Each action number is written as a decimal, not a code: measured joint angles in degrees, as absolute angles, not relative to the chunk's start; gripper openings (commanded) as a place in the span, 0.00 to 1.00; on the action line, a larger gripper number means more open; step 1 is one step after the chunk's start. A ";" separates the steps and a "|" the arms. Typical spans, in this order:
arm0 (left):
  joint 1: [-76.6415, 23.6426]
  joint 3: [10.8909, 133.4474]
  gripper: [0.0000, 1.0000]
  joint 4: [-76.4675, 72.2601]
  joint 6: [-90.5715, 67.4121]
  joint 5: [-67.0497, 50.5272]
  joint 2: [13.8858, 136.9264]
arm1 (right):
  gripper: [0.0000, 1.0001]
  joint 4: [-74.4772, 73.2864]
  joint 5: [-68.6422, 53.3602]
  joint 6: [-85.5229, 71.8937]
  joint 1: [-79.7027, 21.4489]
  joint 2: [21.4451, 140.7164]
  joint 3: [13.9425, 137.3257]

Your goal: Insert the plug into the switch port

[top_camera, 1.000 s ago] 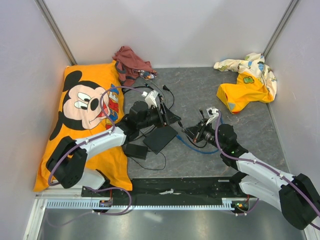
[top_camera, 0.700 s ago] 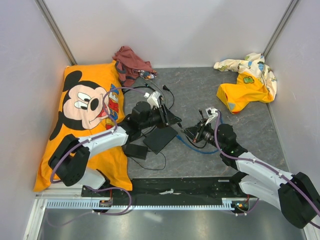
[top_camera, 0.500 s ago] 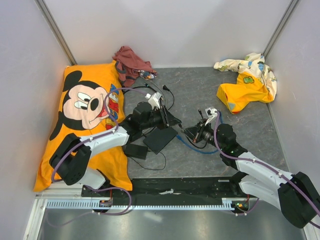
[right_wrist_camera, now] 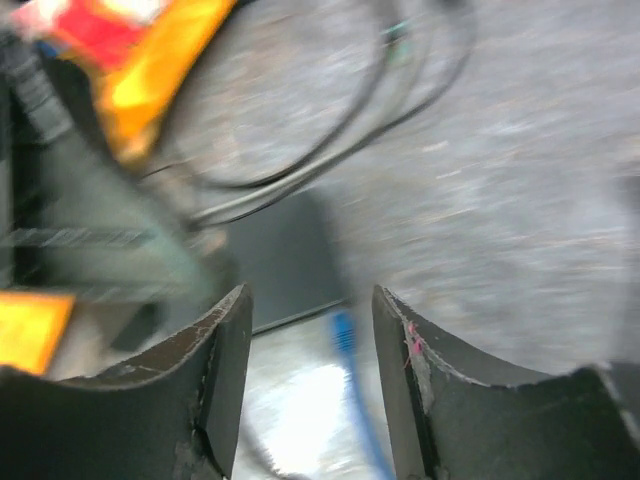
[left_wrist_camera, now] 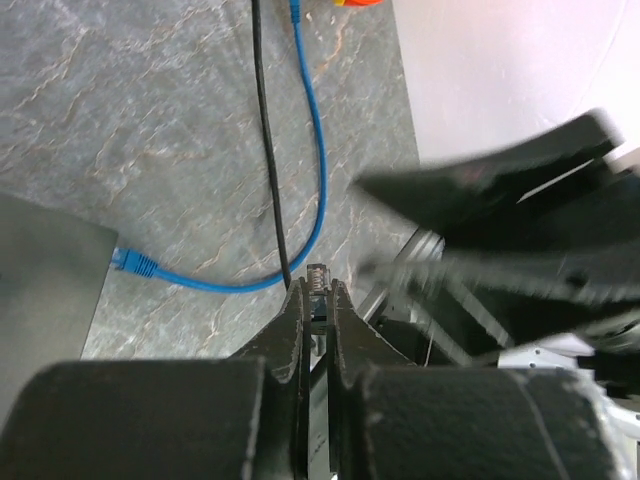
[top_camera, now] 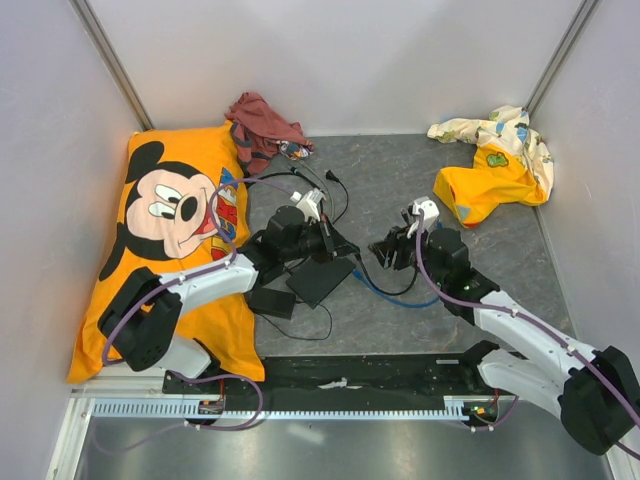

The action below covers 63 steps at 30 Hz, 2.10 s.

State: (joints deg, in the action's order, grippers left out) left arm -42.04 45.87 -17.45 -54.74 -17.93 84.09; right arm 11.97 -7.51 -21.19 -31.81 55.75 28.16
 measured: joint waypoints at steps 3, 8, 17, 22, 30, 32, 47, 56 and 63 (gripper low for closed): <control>-42.02 45.06 0.01 -16.56 -54.61 -17.93 83.29 | 0.62 9.76 1.13 -16.86 -31.53 57.25 30.65; -42.02 44.01 0.02 -15.73 -54.37 -17.93 82.32 | 0.64 9.56 11.42 -12.38 -27.38 63.18 31.44; -42.02 43.70 0.01 -15.00 -53.80 -17.91 81.54 | 0.64 14.70 5.08 -13.37 -16.80 84.51 34.24; -42.04 43.68 0.02 -14.72 -53.39 -17.87 80.64 | 0.51 16.36 -0.34 -14.70 -14.81 93.38 40.14; -42.02 43.70 0.30 -13.23 -52.03 -16.51 80.31 | 0.00 15.03 -3.68 -15.09 -13.93 94.21 42.02; -41.78 44.53 0.39 -11.99 -51.07 -16.10 80.75 | 0.00 11.49 -1.67 -13.63 -13.65 91.88 43.31; -37.39 53.32 0.75 -4.69 -45.21 -10.94 78.37 | 0.00 4.16 33.87 12.21 -15.27 67.13 61.84; -35.59 53.30 0.73 -1.78 -43.11 -9.87 73.89 | 0.01 5.17 39.44 17.17 -23.14 67.51 52.95; -35.59 50.50 0.72 -4.01 -44.29 -14.13 75.79 | 0.01 9.10 38.89 14.22 -33.47 77.60 42.52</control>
State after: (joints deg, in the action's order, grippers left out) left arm -35.59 50.50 -4.01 -44.29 -14.13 75.79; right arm 9.10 38.89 14.22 -33.47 77.60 42.52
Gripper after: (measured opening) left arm 0.730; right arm 0.030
